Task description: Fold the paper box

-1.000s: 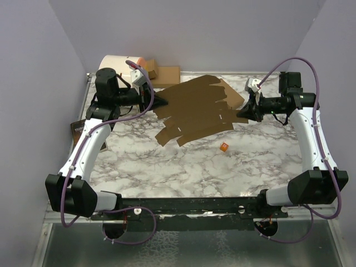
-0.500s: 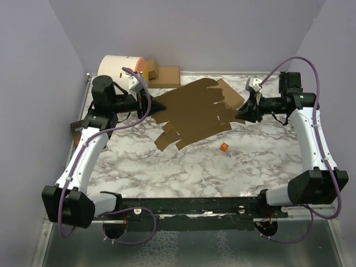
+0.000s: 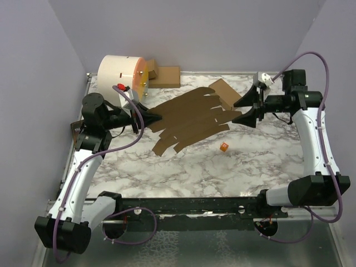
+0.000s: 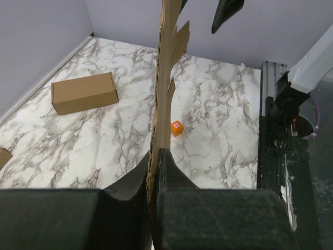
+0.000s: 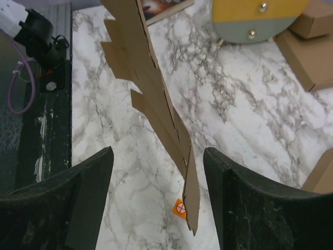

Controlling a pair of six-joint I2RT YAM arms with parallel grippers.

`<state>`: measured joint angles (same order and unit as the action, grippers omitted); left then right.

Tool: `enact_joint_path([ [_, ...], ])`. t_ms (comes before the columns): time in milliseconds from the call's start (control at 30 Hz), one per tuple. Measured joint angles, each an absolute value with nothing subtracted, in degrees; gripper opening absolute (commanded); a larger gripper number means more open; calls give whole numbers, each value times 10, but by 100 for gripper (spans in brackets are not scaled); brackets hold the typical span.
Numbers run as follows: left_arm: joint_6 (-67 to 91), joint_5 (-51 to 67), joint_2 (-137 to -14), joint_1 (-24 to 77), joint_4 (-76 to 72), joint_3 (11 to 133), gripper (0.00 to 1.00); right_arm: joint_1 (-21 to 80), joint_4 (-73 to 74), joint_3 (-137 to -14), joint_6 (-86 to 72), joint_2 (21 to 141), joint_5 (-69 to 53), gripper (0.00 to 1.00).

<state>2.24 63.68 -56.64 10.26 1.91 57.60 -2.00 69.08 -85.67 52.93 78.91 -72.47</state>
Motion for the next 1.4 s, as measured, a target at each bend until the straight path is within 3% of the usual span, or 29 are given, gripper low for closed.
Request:
enact_joint_path([
  [200,22,640,-543,103,22,575,0,-20,608,-902,410,749,-748,65],
  [367,23,653,-538,103,22,575,0,-20,500,-867,304,712,-748,30],
  [467,30,665,-537,103,22,575,0,-20,477,-858,275,729,-750,21],
  [867,61,686,-543,103,15,574,0,31,500,-835,302,764,-758,22],
  [1400,109,693,-558,103,-34,570,0,77,527,-800,347,746,-764,36],
])
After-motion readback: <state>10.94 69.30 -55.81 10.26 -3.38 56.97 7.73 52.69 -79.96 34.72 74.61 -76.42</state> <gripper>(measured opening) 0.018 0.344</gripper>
